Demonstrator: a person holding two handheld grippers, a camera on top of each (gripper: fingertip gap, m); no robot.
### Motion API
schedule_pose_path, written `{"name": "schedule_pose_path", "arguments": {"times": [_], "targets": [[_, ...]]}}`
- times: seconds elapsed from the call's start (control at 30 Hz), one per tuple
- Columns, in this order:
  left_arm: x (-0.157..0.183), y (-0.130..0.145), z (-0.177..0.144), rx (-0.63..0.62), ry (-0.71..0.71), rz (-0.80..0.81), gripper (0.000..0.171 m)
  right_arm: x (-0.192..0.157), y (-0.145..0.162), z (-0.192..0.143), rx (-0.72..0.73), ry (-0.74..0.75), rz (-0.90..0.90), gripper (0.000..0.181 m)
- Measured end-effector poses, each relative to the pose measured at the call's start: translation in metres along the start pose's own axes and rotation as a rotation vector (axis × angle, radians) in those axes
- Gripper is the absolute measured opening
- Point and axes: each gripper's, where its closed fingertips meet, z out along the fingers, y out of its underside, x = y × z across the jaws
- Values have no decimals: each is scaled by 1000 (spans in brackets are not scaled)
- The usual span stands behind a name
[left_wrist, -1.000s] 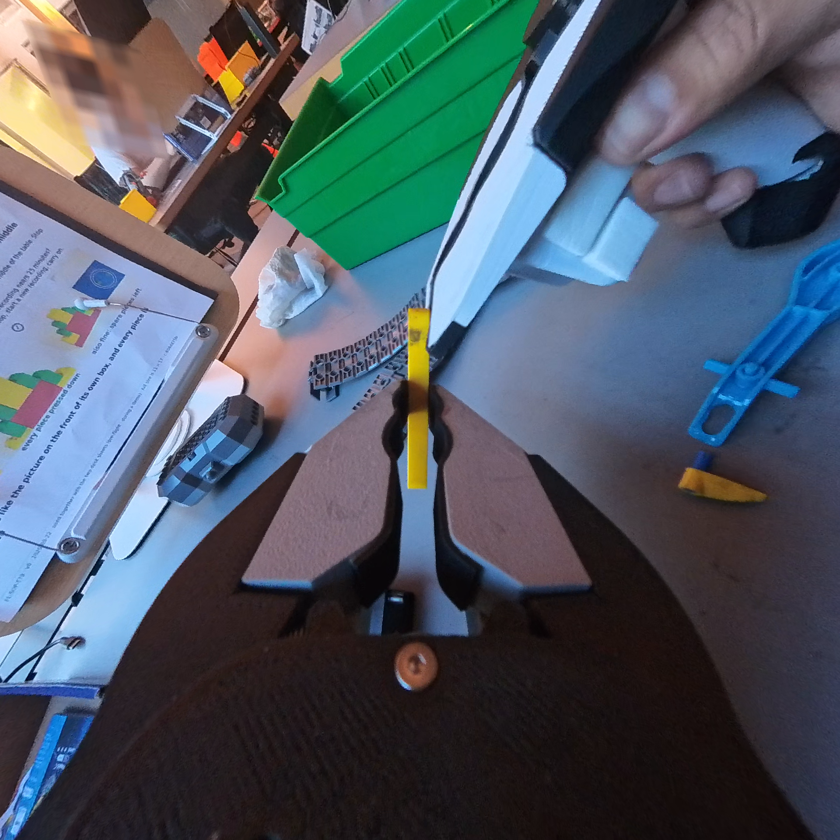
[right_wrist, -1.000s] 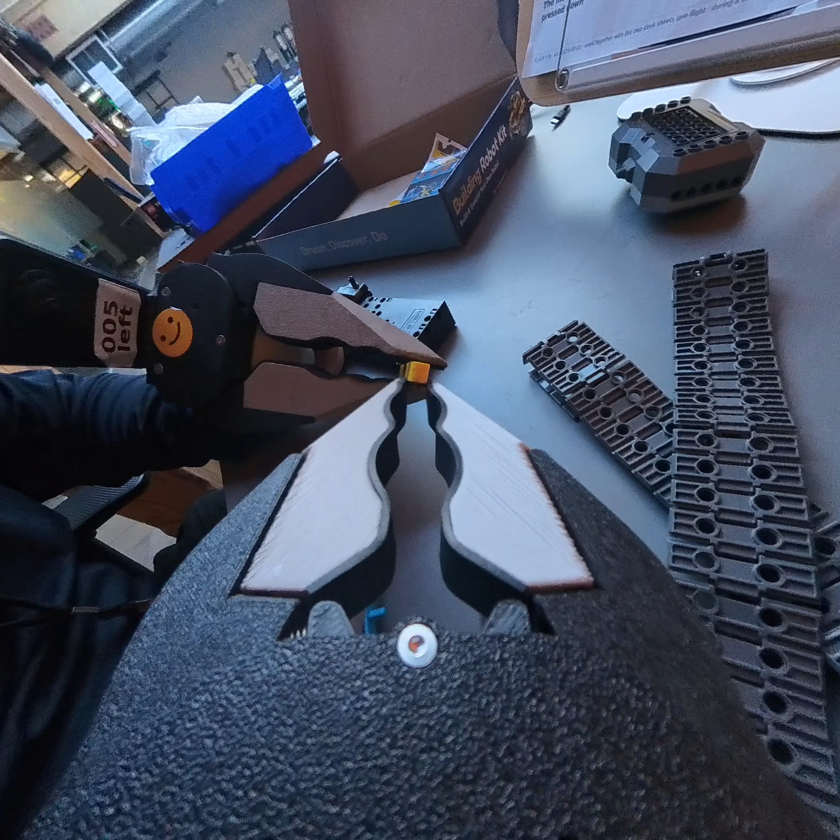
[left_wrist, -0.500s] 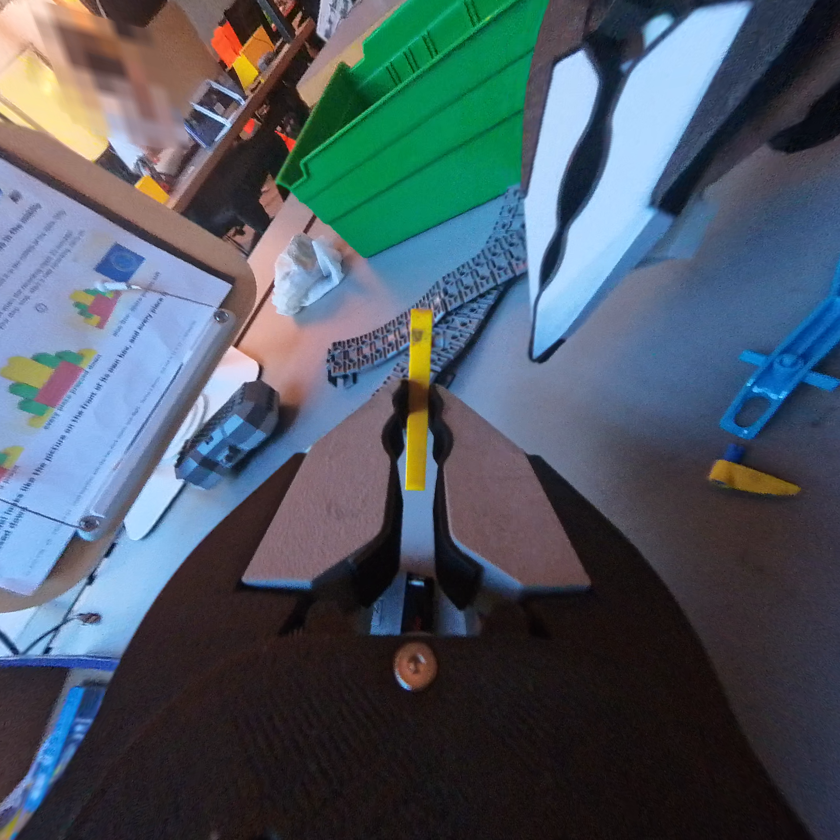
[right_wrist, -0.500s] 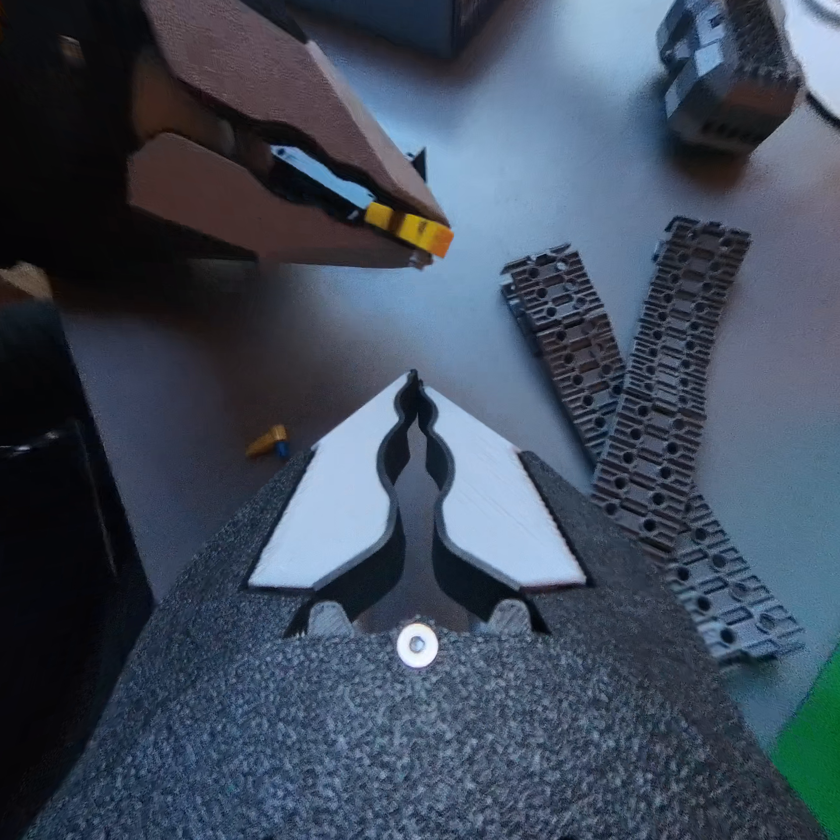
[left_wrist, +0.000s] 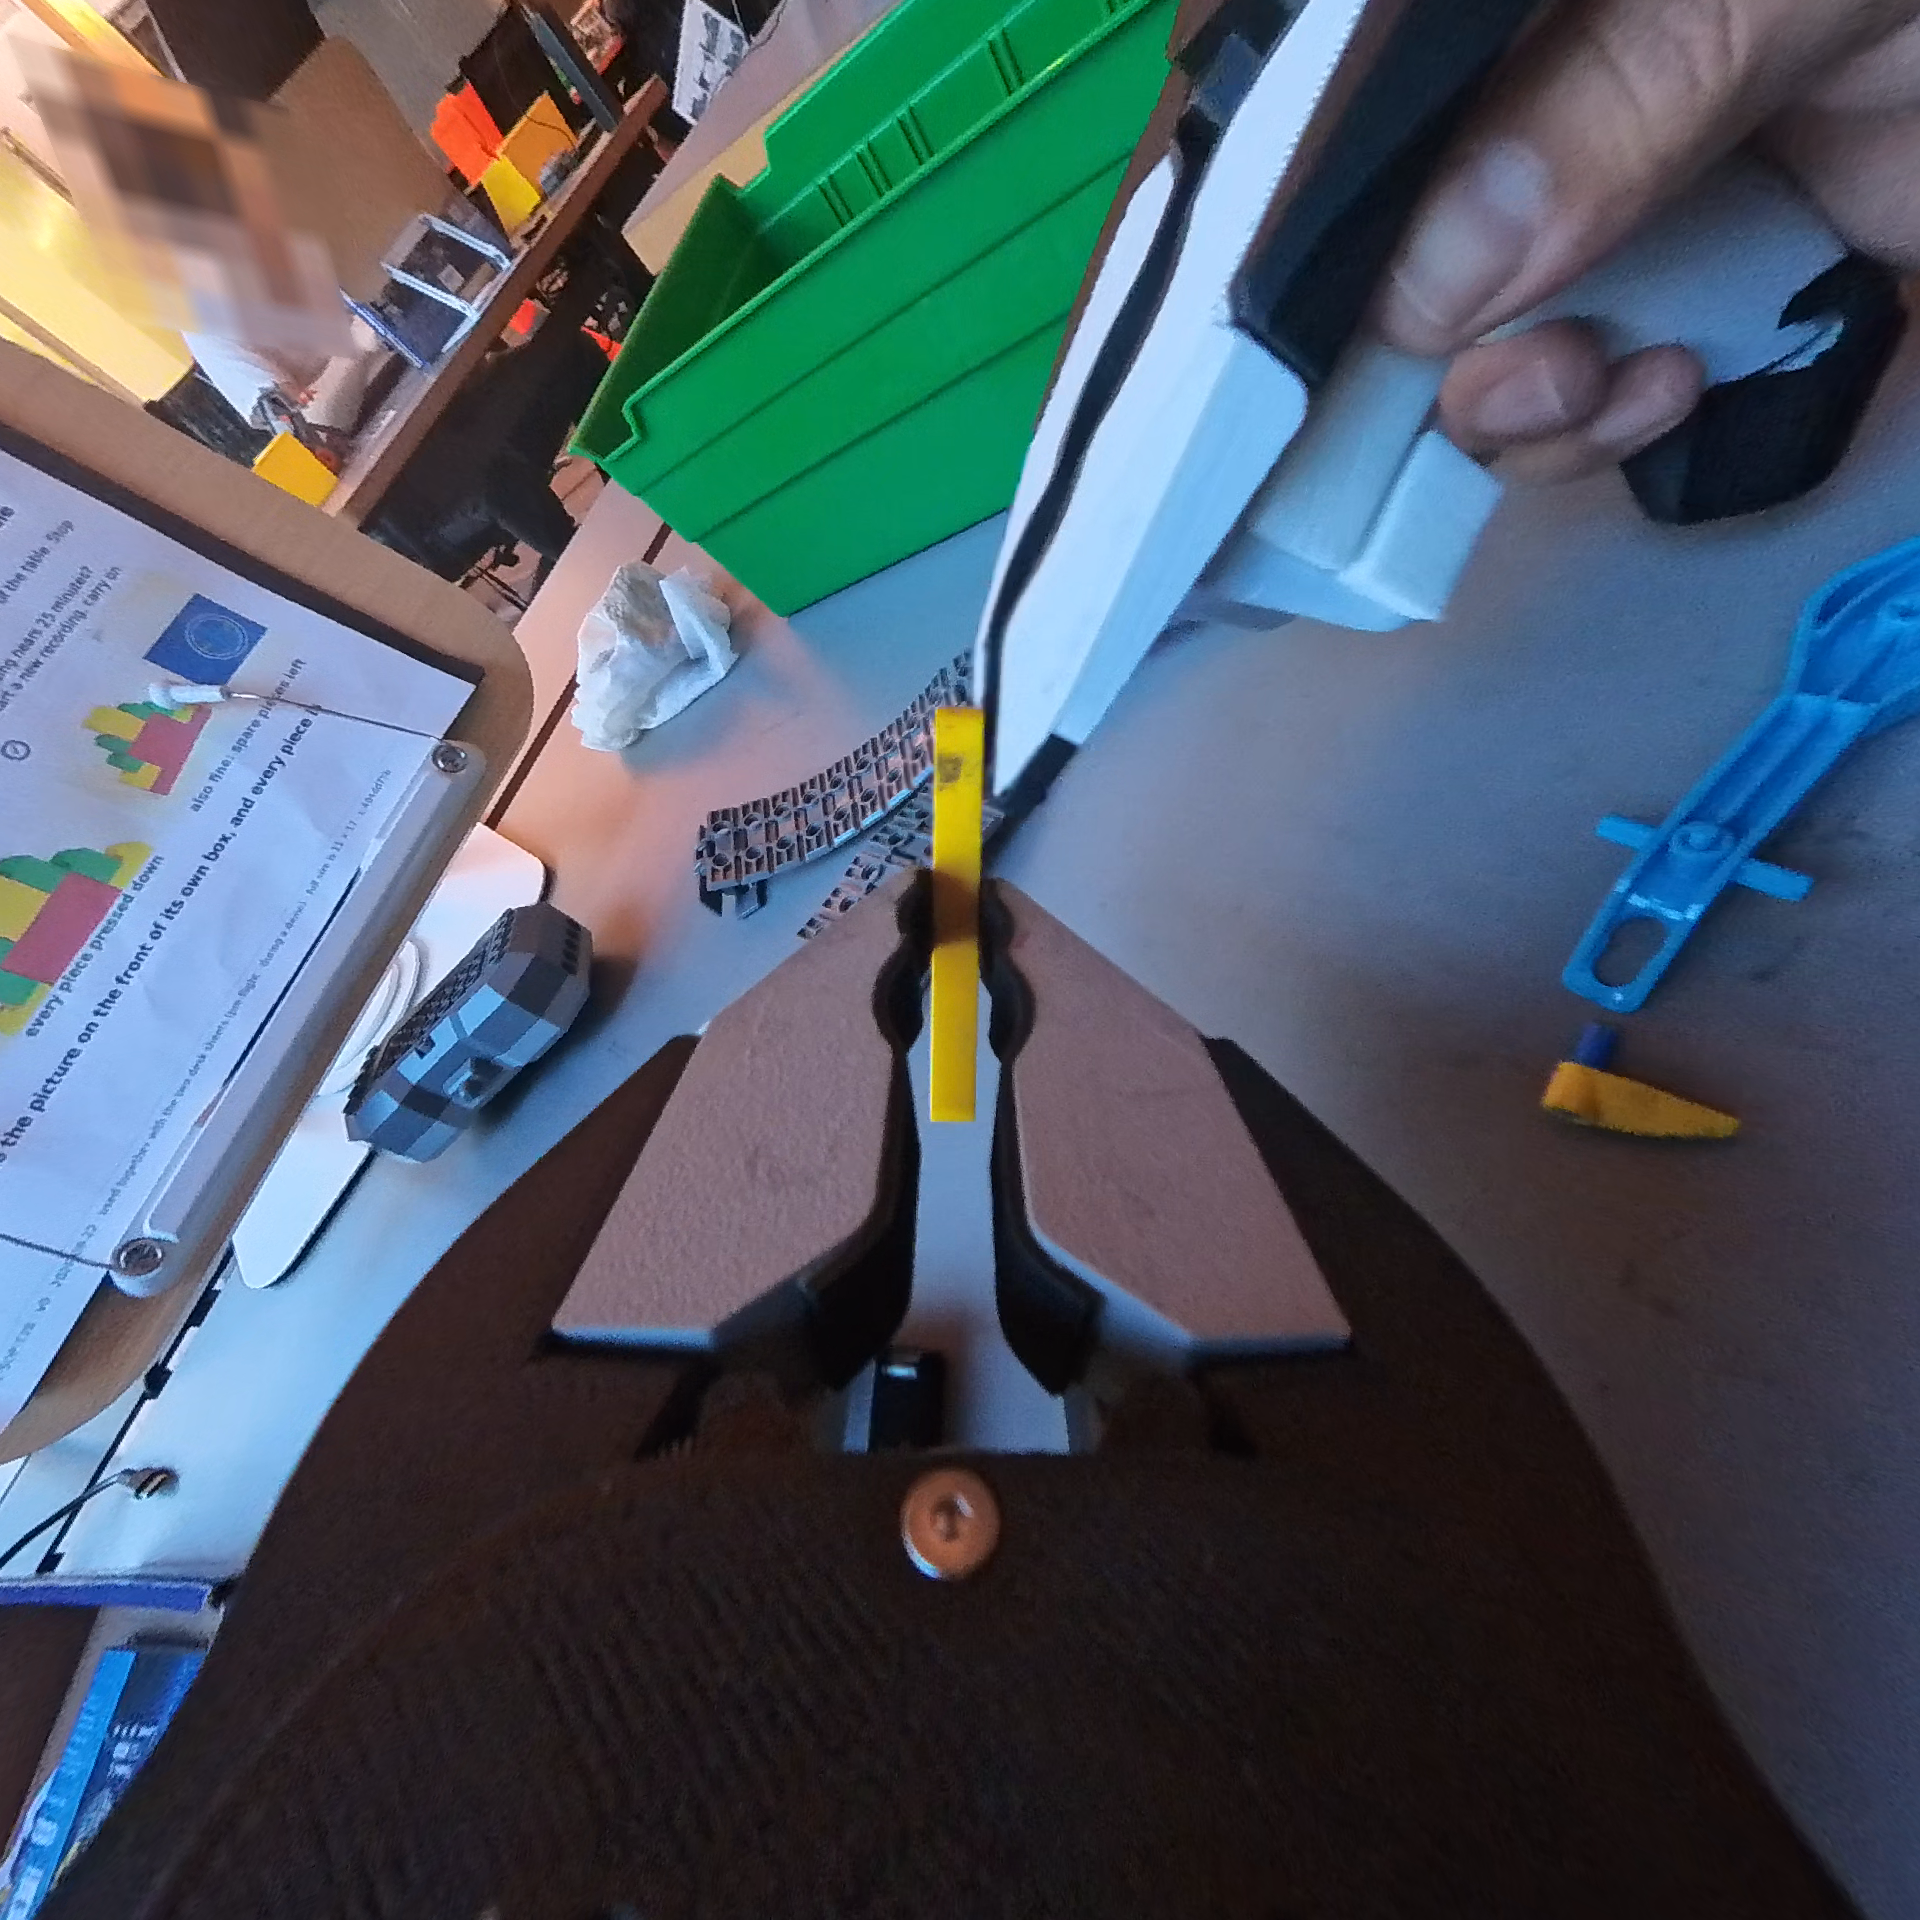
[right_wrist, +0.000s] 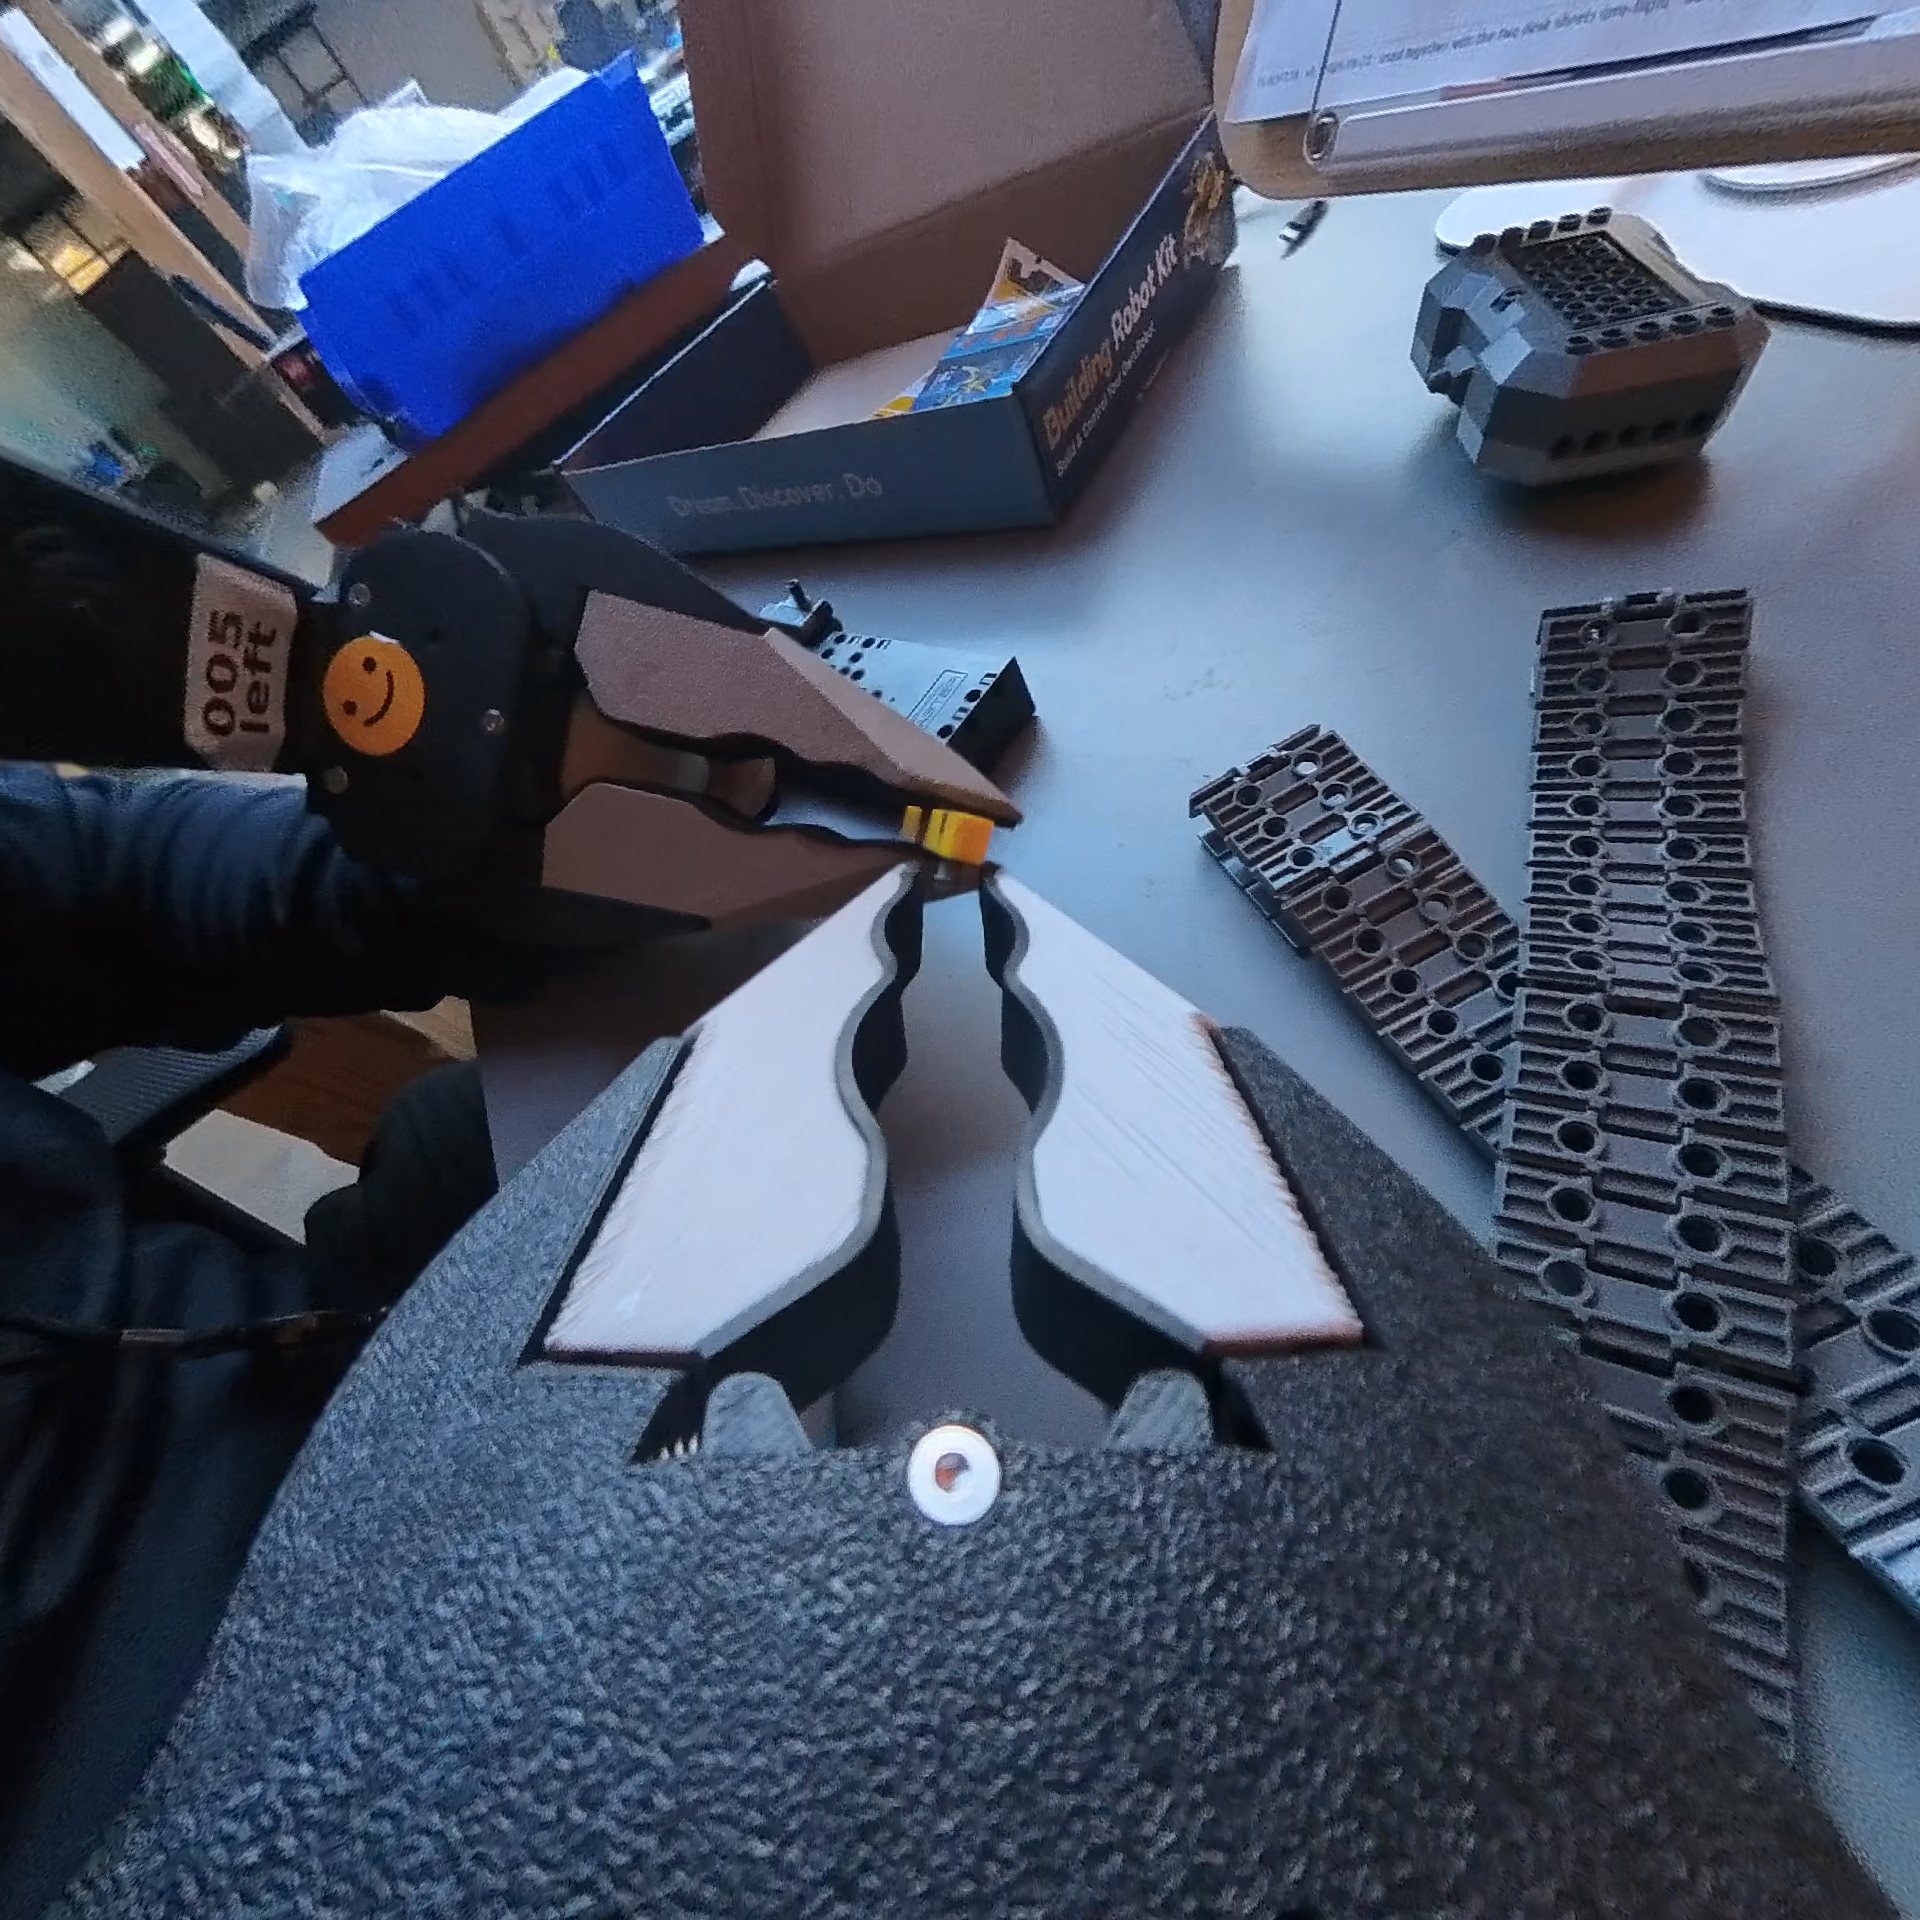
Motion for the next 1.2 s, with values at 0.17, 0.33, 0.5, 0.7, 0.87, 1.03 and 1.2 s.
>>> {"name": "schedule_pose_path", "arguments": {"times": [0.17, 0.33, 0.5, 0.7, 0.87, 1.03, 1.2], "targets": [[0, 1, 0, -10, -8, 13, 6, -1, -3, 2, 19, -18, 46, 4], [1, 3, 1, -27, -8, 36, 6, -2, 2, 3, -19, -22, 30, 3], [-2, 0, 0, -12, -19, 26, 6, -3, -4, 0, -6, -9, -18, 4], [0, 0, 0, -14, -13, 26, 6, -2, -2, -5, 0, -2, -11, 7], [1, 0, 1, -18, -13, 30, 6, -2, -2, -2, 11, -22, 18, 4], [0, 1, 1, -17, -12, 27, 6, -2, -1, 0, 14, -33, 26, 4], [1, 0, 1, -17, -10, 29, 6, -2, 0, 0, 18, -37, 34, 4]]}}
